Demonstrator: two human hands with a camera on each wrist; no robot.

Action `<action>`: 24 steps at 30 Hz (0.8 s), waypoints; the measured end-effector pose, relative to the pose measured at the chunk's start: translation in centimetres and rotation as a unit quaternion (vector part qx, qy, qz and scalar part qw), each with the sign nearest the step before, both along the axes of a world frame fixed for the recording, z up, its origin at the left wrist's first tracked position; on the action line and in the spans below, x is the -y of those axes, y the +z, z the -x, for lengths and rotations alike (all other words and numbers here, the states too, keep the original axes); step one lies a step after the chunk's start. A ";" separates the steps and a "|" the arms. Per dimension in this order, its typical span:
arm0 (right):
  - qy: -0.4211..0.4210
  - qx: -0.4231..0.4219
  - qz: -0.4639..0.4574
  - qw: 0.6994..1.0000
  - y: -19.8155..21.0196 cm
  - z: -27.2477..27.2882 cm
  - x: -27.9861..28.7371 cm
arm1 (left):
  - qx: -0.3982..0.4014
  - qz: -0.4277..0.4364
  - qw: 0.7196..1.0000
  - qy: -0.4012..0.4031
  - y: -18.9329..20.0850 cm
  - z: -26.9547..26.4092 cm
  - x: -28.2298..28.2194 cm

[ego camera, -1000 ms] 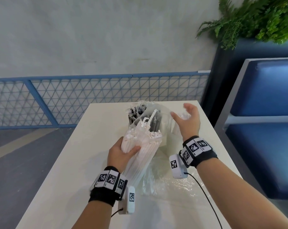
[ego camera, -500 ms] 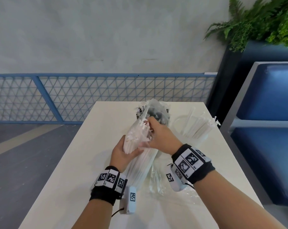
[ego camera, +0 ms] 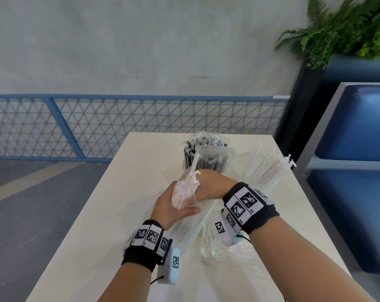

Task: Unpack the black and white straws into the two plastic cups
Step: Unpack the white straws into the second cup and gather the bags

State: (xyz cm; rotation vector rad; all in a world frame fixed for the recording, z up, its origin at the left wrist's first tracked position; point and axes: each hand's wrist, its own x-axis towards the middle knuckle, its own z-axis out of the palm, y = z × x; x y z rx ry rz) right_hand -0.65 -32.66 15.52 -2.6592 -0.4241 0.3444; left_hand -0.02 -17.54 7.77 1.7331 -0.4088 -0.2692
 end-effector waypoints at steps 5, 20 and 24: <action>-0.002 0.058 0.034 0.998 -0.4 0.5 0.4 | 0.006 -0.013 1.000 0.022 -0.3 -0.2 0.5; -0.227 0.171 -0.316 0.905 1.4 0.8 1.9 | -0.003 -0.061 0.996 0.072 0.4 -0.4 0.0; -0.259 0.166 -0.459 0.834 2.3 1.1 2.2 | -0.005 -0.051 0.995 0.088 0.2 -0.4 0.4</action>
